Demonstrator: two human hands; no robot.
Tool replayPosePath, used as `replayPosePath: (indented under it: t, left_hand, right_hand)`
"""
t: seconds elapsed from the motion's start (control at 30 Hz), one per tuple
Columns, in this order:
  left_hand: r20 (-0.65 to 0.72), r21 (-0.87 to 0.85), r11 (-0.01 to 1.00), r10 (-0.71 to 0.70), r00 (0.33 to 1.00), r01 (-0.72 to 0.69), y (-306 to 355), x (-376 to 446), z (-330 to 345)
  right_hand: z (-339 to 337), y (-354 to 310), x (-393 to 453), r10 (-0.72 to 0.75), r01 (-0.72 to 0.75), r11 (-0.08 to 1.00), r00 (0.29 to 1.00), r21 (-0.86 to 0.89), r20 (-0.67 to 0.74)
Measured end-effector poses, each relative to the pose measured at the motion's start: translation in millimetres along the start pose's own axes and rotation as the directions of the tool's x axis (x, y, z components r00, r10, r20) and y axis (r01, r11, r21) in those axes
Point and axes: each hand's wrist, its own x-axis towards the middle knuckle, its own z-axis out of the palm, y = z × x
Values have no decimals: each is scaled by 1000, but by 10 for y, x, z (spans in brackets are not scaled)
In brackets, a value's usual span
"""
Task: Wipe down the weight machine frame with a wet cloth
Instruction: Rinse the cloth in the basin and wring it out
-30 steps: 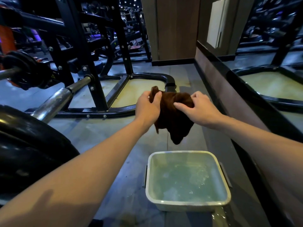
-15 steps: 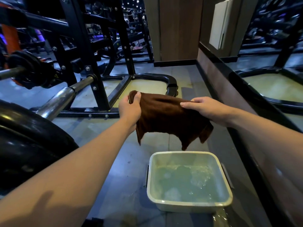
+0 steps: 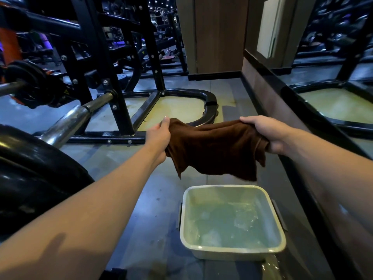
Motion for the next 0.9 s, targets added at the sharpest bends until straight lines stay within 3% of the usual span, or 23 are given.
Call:
replayPosePath:
  t: [0.07,0.2,0.3,0.43,0.57,0.67,0.77,0.8,0.9]
  left_hand:
    - [37,73,997,15,999,-18,-30,-12,45]
    - [187,166,984,28,982,-60,-83,-108,195]
    - [305,228,968,33,952,-107,-62,-233,334]
    - [527,233,962,-4,850,-140,-38,-410,485]
    - [412,167,979,38,910,-116,-105,-319,448]
    - [372,146,986,17,928,-77,-82,-266,381]
    - [399,66,997,-60,915,37,-37,-266,315]
    - [418,41,997,-81,905,70,-27,-271,297]
    - [466,-7,989,-125,876,145,-7,-323,291]
  right_hand:
    - [56,20,39,53,-48,995,997,89,-57]
    - [220,10,16,72,-66,995,994,73,-83]
    - [368,-48,-54,53,-53,995,999,79,7]
    - [535,-124,-194,-24,5,995,983,102,183]
    - [440,-183,-244,-87,53,987,971,151,223]
    - [351,-131,-190,-157,153,983,987,104,33]
    - [337,11,-118,-182,170,982,969,-84,-165]
    - [312,58,-93,-142,127,986,979,-109,-145]
    - [267,133,-119,47,-36,994,993,-107,108]
